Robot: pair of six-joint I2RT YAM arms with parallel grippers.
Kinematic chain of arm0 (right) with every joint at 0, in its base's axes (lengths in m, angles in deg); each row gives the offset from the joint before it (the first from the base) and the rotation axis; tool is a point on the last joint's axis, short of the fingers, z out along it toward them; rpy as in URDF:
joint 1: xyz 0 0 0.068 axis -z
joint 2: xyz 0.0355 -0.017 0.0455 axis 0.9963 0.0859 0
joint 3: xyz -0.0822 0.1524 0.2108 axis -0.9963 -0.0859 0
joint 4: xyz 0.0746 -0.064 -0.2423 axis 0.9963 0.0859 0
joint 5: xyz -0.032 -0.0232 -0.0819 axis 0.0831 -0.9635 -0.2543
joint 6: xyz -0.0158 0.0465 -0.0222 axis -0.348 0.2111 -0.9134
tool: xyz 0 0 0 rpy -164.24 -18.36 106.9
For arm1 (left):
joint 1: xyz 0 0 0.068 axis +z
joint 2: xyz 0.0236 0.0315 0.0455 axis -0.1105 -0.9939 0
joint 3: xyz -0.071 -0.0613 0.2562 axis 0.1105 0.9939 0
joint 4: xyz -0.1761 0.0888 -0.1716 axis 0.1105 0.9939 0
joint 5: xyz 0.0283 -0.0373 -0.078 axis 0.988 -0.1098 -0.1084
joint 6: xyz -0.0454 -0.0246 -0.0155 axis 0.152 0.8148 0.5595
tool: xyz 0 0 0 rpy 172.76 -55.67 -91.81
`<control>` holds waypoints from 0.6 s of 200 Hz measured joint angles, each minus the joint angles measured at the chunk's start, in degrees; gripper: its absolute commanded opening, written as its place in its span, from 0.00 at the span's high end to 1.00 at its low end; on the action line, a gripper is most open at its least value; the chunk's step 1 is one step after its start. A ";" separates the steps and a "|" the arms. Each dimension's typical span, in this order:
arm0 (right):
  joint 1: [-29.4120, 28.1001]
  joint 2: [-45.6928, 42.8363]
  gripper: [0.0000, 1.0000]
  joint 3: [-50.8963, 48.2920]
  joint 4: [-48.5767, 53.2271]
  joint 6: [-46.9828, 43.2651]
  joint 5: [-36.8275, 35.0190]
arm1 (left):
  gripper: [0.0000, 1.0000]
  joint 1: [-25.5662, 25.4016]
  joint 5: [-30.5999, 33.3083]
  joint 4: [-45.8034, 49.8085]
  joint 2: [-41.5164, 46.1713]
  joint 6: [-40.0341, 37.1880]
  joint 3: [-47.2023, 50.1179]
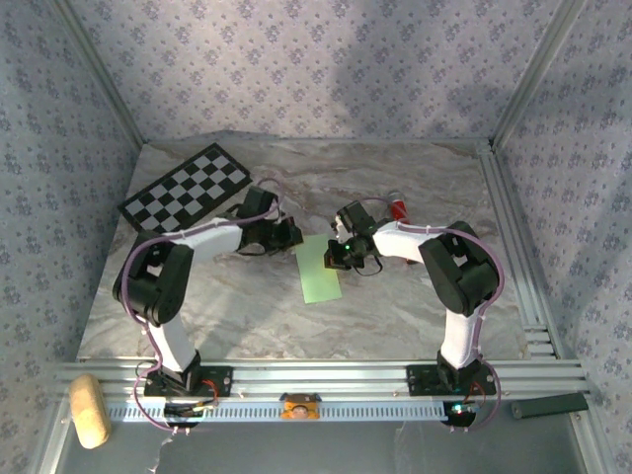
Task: Fold a paper plane with a square sheet of paper (pick it up from the middle)
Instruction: First fold the square sheet of paper in half at the center of the table.
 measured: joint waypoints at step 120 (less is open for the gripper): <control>0.33 -0.42 1.00 -0.79 -0.44 0.04 0.02 | 1.00 -3.02 -2.21 -6.05 -1.88 1.49 9.79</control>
